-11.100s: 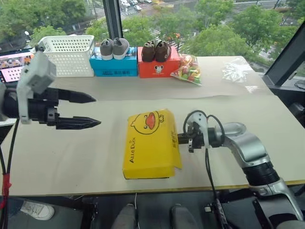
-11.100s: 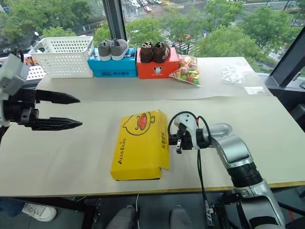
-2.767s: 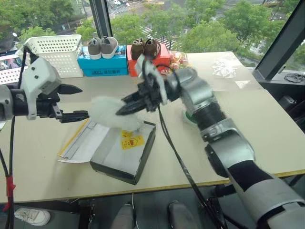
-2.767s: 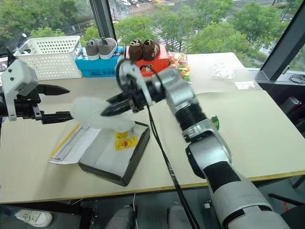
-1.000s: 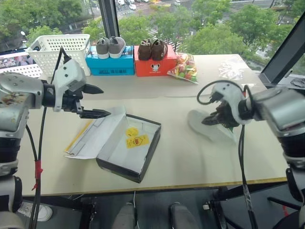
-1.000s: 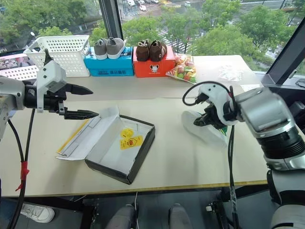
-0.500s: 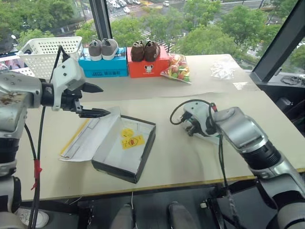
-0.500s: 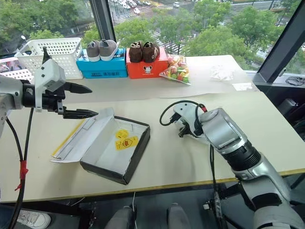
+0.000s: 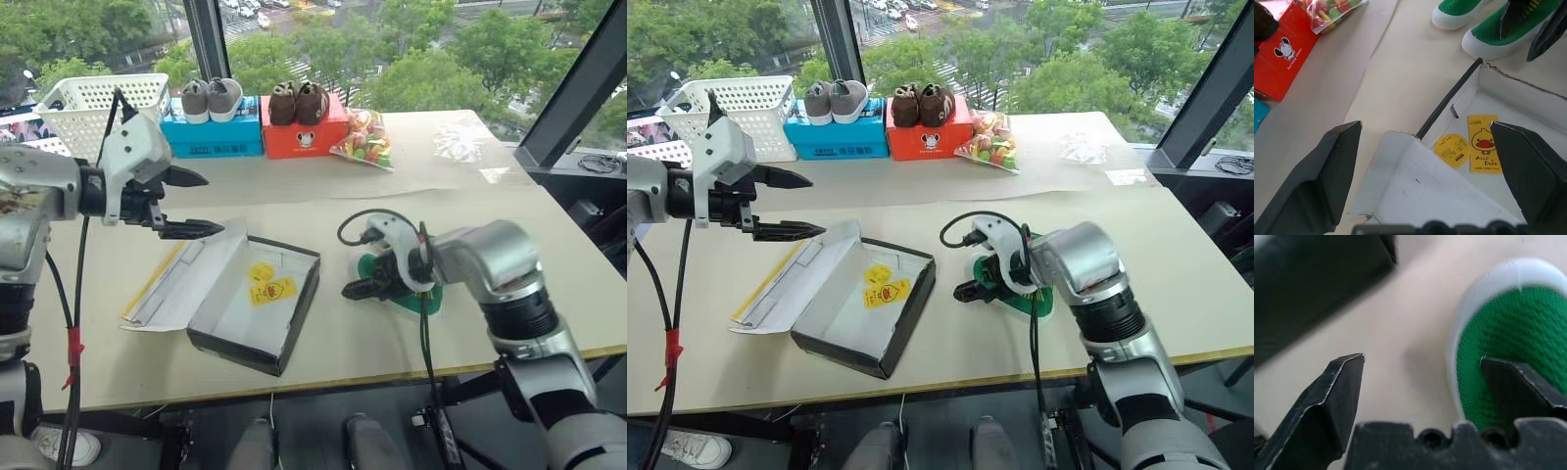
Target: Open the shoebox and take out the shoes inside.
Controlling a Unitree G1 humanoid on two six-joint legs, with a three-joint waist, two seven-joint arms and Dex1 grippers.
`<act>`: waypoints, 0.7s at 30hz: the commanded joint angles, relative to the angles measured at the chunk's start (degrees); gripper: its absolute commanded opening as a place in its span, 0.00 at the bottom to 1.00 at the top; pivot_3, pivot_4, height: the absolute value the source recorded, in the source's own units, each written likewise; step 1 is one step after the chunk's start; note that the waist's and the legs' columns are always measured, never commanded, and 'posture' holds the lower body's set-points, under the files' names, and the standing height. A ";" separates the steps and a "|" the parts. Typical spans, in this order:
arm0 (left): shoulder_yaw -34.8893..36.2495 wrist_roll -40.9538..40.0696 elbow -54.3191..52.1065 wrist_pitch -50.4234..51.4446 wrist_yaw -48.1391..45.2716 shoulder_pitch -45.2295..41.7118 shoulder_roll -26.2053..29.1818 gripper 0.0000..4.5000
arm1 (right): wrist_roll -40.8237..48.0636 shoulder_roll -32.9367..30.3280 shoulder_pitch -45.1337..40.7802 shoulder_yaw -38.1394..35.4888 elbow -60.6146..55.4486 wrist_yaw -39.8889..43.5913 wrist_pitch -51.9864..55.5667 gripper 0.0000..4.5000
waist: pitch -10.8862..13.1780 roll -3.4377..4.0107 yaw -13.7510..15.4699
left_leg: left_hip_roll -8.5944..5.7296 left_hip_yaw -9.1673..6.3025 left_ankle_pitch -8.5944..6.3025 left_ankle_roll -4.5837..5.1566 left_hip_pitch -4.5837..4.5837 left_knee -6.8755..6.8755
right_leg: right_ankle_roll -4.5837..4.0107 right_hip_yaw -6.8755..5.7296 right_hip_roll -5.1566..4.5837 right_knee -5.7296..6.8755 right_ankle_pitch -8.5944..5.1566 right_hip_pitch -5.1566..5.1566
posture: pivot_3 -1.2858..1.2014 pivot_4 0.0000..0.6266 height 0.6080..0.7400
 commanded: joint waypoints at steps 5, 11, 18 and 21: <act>9.98 -6.89 -3.17 7.48 1.25 4.23 1.80 1.00 | 9.56 -6.32 -4.78 -14.04 -8.76 2.91 -9.31 0.99 | 0.04 0.06 0.60 | 0.04 0.01 0.00 0.00 -0.01 -0.05 | 0.01 -0.02 0.02 -0.03 -0.01 -0.01 | 0.52 0.24 1.00; 29.52 -17.31 -9.53 13.95 13.16 15.55 -8.20 1.00 | 5.42 -5.75 5.37 -19.33 -7.41 -1.29 -25.35 0.99 | 0.02 0.04 0.67 | 0.01 0.07 -0.01 -0.01 0.07 0.01 | 0.03 -0.03 -0.11 -0.05 -0.01 0.10 | 0.52 0.24 1.00; 48.81 -28.38 -22.57 12.40 42.21 23.75 -30.69 1.00 | -11.52 3.64 22.11 -23.26 -18.29 -25.50 -47.42 0.99 | -0.01 -0.01 2.06 | 0.05 0.22 -0.01 -0.02 0.04 0.14 | -0.42 0.06 -0.13 0.04 0.31 0.01 | 0.52 0.24 1.00; 50.37 -29.76 -27.77 11.44 48.75 29.24 -36.14 1.00 | -12.80 7.68 30.37 -22.44 -27.52 -28.81 -49.74 0.99 | -0.02 -0.02 2.29 | -0.08 0.23 -0.02 -0.04 0.03 0.07 | -0.37 0.13 -0.23 -0.03 0.36 0.02 | 0.52 0.24 1.00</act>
